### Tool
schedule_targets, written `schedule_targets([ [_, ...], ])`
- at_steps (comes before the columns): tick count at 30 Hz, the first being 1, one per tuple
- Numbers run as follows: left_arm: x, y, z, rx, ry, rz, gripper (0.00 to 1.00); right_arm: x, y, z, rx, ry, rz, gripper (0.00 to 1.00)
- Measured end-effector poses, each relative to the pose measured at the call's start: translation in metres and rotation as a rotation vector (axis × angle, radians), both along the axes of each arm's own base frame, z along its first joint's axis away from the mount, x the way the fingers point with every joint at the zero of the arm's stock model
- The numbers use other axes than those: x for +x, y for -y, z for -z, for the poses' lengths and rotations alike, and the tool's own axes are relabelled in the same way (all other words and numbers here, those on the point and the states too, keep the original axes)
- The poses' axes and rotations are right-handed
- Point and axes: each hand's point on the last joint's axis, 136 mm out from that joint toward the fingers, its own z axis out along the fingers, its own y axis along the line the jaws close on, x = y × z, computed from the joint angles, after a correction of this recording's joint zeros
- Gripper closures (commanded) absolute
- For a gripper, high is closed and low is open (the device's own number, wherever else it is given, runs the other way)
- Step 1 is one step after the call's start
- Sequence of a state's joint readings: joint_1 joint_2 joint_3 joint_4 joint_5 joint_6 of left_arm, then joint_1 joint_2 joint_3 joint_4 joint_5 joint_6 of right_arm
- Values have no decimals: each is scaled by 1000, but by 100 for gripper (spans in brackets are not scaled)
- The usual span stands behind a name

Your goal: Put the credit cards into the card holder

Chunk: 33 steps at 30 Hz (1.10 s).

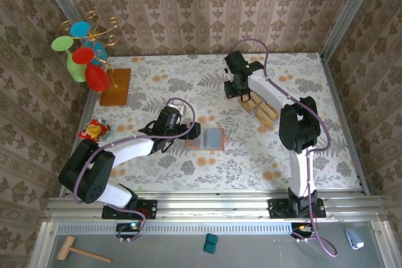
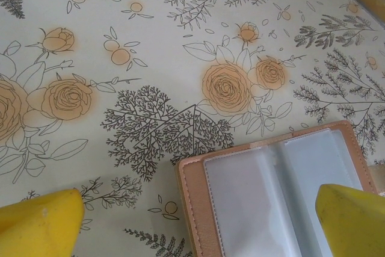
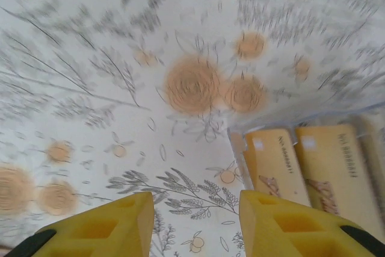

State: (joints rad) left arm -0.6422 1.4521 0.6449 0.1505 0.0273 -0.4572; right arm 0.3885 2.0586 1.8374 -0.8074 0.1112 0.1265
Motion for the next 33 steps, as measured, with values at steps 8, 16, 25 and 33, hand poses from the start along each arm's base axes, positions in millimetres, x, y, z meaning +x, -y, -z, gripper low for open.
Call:
schedule_targets([
  [8,0,1,0,-2,-2,3,0,17,24,-35,-165,81,-2,59],
  [16,0,1,0,-2,-1,3,0,11,53,9,-379,-41,-27,62],
  [25,1,2,-2,-11,5,6,0,11,74,12,-421,-67,-6,65],
  [33,0,3,-2,-17,5,11,0,-19,77,13,-377,-107,4,65],
])
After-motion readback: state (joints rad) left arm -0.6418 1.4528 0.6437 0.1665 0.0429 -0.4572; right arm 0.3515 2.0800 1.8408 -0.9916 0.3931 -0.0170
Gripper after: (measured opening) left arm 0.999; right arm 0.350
